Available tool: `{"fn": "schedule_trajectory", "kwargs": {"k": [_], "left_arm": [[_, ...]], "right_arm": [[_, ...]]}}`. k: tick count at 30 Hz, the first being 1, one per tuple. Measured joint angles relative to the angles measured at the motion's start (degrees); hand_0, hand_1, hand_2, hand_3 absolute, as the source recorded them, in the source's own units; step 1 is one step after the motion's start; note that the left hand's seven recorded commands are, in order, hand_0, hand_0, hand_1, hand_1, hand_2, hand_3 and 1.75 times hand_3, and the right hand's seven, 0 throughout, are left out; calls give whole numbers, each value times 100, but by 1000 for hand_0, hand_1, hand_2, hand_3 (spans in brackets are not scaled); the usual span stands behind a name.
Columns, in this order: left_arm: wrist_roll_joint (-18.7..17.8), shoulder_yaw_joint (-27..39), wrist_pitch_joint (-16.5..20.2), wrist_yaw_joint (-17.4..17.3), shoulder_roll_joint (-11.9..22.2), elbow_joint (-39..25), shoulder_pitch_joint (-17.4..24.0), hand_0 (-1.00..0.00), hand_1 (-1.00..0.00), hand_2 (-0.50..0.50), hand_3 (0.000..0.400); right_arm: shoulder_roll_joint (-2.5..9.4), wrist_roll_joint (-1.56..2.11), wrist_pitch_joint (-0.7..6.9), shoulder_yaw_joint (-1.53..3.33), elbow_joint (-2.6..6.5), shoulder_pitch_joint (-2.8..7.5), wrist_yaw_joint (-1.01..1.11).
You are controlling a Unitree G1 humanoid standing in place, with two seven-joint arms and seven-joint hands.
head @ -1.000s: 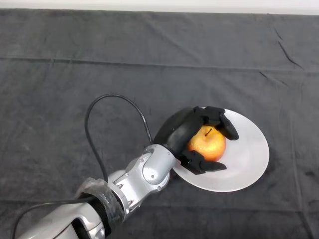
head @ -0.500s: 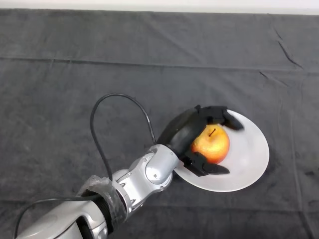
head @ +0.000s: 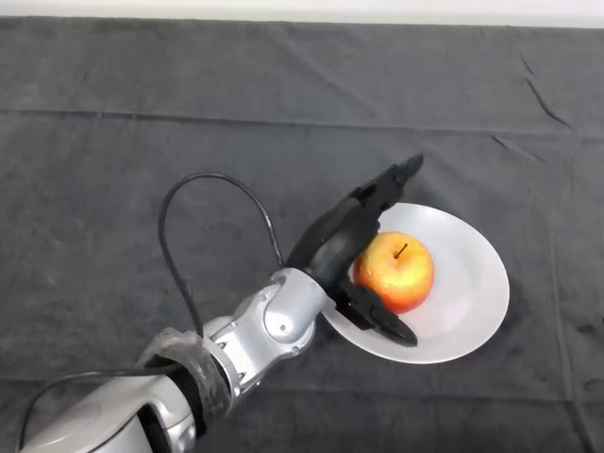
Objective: Move the apple to the plate
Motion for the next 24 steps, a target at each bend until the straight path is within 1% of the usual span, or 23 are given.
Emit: {"fn": "schedule_trajectory", "kwargs": {"k": [4, 7, 9, 10, 11, 12, 15, 17, 19, 21, 24], "left_arm": [[14, 220, -151, 13, 227, -11, 0, 0, 0, 0, 0], [46, 390, -207, 137, 383, -70, 3, 0, 0, 0, 0], [77, 543, -227, 178, 594, -193, 10, 0, 0, 0, 0], [103, 612, -245, 187, 695, -307, 10, 0, 0, 0, 0], [128, 694, -266, 224, 827, -481, 16, 0, 0, 0, 0], [144, 738, -278, 244, 910, -599, 18, 0, 0, 0, 0], [180, 1026, -323, 354, 1247, -1063, 54, 0, 0, 0, 0], [254, 1197, -330, 450, 1433, -1300, 96, 0, 0, 0, 0], [281, 1354, -331, 537, 1589, -1516, 164, 0, 0, 0, 0], [351, 1565, -339, 636, 1765, -1837, 358, 0, 0, 0, 0], [458, 1734, -353, 753, 1971, -2130, 632, 0, 0, 0, 0]], "right_arm": [[-1, -5, -1, -1, 4, -3, 0], [-4, -9, -1, -18, 14, -7, 0], [-2, -27, -3, -20, 16, -12, 3], [-6, -30, -4, -24, 19, -10, 3], [-5, -30, -4, -43, 21, -12, 2], [-7, -30, -4, -50, 26, -12, 2], [-7, -36, -4, -55, 33, -12, 3], [-5, -45, -4, -56, 38, -14, 3], [-6, -46, -4, -57, 42, -15, 2], [-5, -48, -4, -57, 44, -15, 3], [-2, -48, -4, -59, 52, -16, 2]]}}
